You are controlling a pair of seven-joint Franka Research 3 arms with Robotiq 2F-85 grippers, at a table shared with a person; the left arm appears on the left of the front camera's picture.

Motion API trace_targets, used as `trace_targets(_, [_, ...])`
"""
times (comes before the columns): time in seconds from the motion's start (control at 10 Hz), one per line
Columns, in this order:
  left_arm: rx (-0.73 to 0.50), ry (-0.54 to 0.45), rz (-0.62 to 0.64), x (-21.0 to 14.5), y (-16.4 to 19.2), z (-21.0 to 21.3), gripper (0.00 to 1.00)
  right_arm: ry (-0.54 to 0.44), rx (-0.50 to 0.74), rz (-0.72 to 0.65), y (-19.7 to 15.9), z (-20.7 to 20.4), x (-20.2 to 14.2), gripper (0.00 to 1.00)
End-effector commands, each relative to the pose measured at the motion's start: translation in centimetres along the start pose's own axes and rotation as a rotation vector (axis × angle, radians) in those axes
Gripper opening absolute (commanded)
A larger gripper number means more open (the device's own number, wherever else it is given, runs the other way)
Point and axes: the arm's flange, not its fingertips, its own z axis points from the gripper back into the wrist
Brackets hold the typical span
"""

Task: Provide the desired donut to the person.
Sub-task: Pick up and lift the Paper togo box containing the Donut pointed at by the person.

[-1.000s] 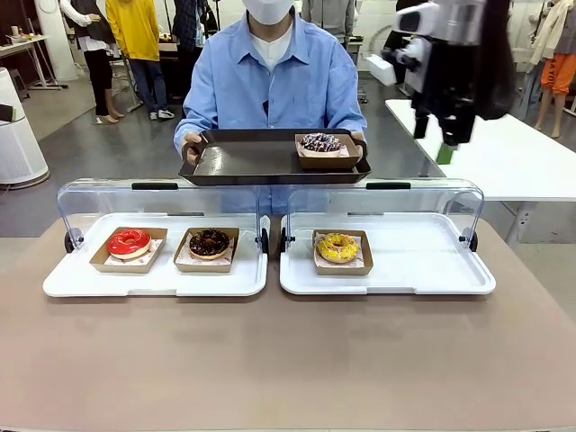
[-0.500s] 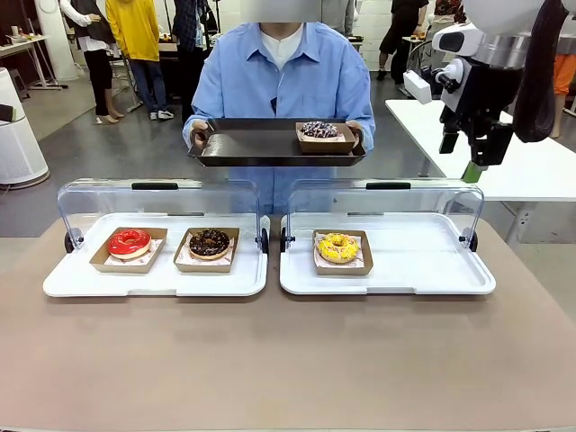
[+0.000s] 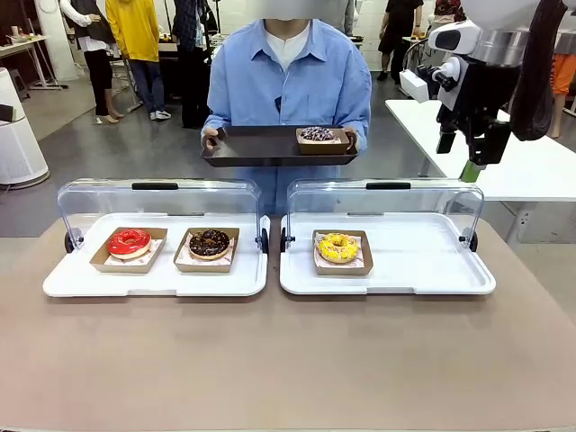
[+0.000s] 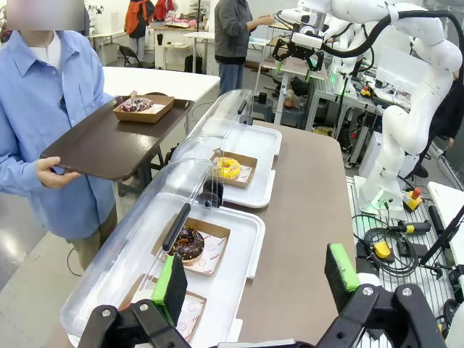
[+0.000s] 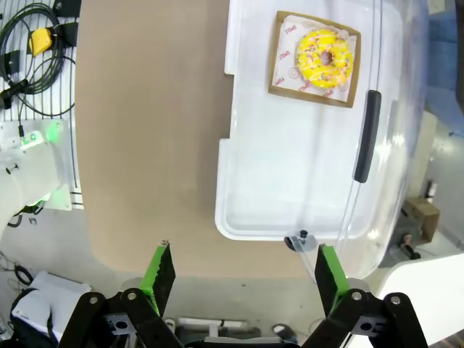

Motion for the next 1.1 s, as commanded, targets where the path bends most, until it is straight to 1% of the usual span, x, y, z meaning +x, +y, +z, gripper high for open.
trace_targets(0.0, [0.0,-0.009,-0.006,0.2,-0.1,0.2,1.0,0.006,0.01,-0.006,-0.2,0.1,0.1,1.0])
trace_targets(0.6, [0.0,-0.009,-0.006,0.2,-0.1,0.2,1.0,0.0,0.0,0.0,0.0,0.0,0.0,1.0])
trace_targets(0.7, [0.0,-0.009,-0.006,0.2,-0.1,0.2,1.0,-0.11,0.037,-0.049,-0.7,0.8,-2.1,1.0])
trace_targets(0.8, [0.0,-0.009,-0.006,0.2,-0.1,0.2,1.0,-0.211,0.044,-0.074,-1.4,1.7,-4.9,1.0])
trace_targets(0.9, [0.0,-0.009,-0.006,0.2,-0.1,0.2,1.0,-0.3,0.028,-0.11,-2.0,2.3,-8.1,1.0])
trace_targets(1.0, [0.0,-0.009,-0.006,0.2,-0.1,0.2,1.0,-0.432,0.023,-0.121,-2.5,2.9,-12.1,1.0])
